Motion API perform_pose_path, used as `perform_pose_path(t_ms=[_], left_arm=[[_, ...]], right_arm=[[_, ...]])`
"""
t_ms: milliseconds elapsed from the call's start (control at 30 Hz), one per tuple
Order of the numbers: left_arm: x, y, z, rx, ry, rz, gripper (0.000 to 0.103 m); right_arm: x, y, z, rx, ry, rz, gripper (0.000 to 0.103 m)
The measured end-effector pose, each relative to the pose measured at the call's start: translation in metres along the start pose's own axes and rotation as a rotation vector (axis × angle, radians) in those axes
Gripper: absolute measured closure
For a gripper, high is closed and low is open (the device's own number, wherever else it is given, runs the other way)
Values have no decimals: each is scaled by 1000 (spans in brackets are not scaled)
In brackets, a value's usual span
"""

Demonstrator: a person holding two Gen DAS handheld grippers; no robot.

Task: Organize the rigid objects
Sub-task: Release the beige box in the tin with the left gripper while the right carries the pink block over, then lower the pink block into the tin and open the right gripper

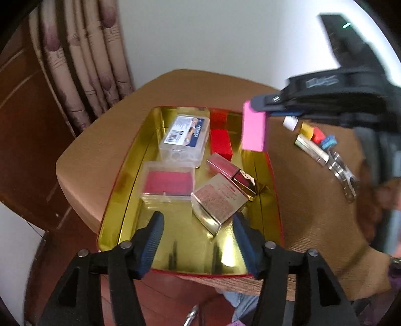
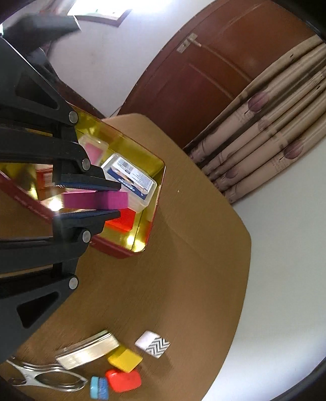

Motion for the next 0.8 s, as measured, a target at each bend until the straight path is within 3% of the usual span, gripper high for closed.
perform_pose_path(t_ms=[300,433,567,633,733,800], left_arm=[[-2,10,-7,-88,12,45,43],[1,18,4,-110,-52,84,43],[4,27,9,-92,-95,114,43],[3,28,8,-92,-93,120,43],[2,23,8,-93,-98,102,43],[2,17,13,-88,-118,70,43]], right_arm=[[12,-5,-30,-89,16,10,82],[17,-3,-21,-122,-27,30,76],[20,-5,5,-84,-98,12,66],[15,-9,27,-65,-146,10,54],[-10,-29,71,-86,-222,-4,49],[-39,-55,109,-153,-273,-32,43]])
Point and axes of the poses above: each gripper's, at about its wrist camera, not at the fingertips, and z roughly against the way its jaws point, y to its left, x to its top, the point moved 5 cm from there along -z, roughly the way its jaws point, and after that the axes turned 10 degrees about x, right-handed, at the moved point
